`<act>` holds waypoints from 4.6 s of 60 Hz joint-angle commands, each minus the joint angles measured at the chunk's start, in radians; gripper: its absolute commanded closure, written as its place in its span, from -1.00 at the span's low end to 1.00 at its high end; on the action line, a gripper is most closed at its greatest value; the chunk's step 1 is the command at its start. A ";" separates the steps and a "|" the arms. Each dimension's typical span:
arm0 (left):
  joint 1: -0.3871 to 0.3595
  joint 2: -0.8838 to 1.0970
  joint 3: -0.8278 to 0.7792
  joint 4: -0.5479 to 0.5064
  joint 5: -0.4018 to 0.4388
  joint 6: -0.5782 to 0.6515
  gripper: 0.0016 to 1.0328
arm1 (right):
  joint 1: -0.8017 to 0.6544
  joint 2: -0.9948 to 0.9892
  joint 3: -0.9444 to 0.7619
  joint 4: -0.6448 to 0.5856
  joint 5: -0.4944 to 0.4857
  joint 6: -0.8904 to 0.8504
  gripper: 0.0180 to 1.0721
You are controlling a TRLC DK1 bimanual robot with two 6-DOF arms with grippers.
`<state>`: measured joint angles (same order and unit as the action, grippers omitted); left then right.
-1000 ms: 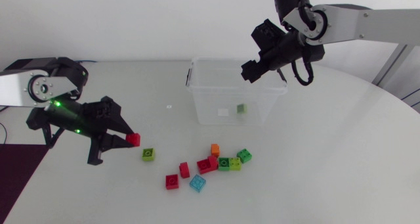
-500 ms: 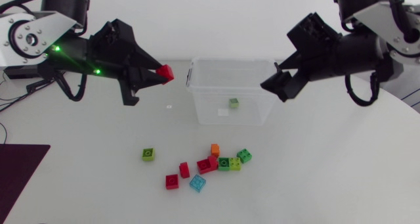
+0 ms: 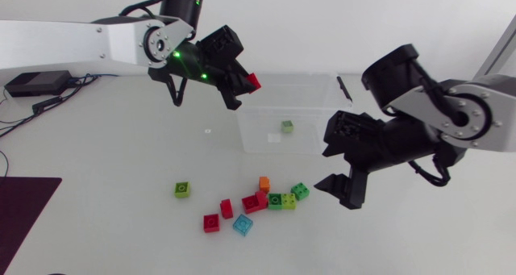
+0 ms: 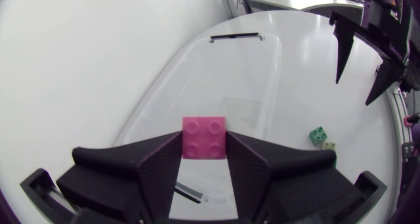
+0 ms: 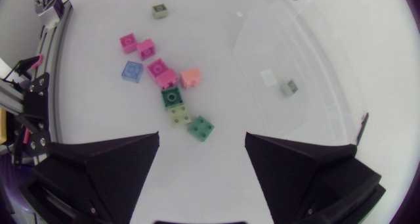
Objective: Pick up the duplo bricks and place them in the container
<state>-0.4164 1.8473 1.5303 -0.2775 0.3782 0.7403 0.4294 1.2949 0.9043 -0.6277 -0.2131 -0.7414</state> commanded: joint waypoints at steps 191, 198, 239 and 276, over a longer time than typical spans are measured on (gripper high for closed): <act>0.084 -0.223 -0.111 -0.339 0.068 0.206 0.22 | -0.149 0.201 0.281 0.355 0.093 0.416 -0.74; 0.021 -0.148 -0.071 -0.195 0.067 0.097 0.20 | -0.149 0.087 0.173 0.339 0.047 0.378 -0.74; -0.021 0.176 0.261 -0.037 -0.076 -0.131 -0.81 | 0.058 0.162 -0.067 0.131 -0.115 -0.070 -0.74; 0.171 -0.384 -0.364 -0.232 -0.015 0.176 -0.87 | 0.080 0.506 0.079 0.148 -0.071 -0.161 -0.38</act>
<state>-0.2523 1.5158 1.2716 -0.4870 0.3584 0.8371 0.5087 1.7672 0.9592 -0.4900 -0.2871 -0.8688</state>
